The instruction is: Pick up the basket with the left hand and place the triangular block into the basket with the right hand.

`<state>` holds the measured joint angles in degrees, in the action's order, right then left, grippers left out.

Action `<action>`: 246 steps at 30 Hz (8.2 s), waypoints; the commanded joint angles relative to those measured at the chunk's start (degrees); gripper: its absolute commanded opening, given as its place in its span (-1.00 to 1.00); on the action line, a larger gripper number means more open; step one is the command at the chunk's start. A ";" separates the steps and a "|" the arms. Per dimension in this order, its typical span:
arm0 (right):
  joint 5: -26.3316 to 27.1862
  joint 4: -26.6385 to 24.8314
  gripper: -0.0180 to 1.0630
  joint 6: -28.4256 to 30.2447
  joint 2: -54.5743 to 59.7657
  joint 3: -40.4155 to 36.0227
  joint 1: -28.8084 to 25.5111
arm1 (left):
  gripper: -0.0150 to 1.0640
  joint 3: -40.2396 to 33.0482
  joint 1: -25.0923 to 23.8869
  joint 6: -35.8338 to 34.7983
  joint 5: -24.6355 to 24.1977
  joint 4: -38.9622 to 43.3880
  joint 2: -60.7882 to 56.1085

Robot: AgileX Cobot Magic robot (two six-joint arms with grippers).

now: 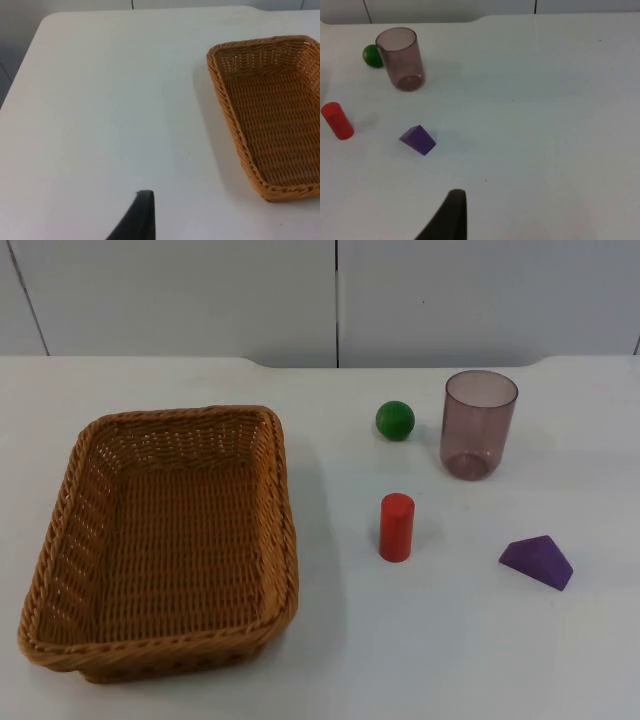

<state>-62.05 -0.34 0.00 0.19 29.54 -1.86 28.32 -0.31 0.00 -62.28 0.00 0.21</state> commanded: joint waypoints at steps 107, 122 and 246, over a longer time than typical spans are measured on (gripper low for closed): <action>21.46 -1.03 0.98 1.14 51.73 14.70 -0.13 | -0.98 38.63 0.21 21.48 24.60 -24.67 119.66; 21.30 0.34 0.98 1.14 51.73 14.70 -0.13 | -0.98 37.98 0.21 16.65 10.30 -26.09 106.05; 22.87 -2.78 -0.97 25.91 94.76 30.97 22.59 | -0.98 23.36 -9.03 33.58 7.68 -41.40 94.70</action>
<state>-36.83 -3.18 27.30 97.10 60.31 20.65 51.75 -9.29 33.88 -53.95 -39.37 95.58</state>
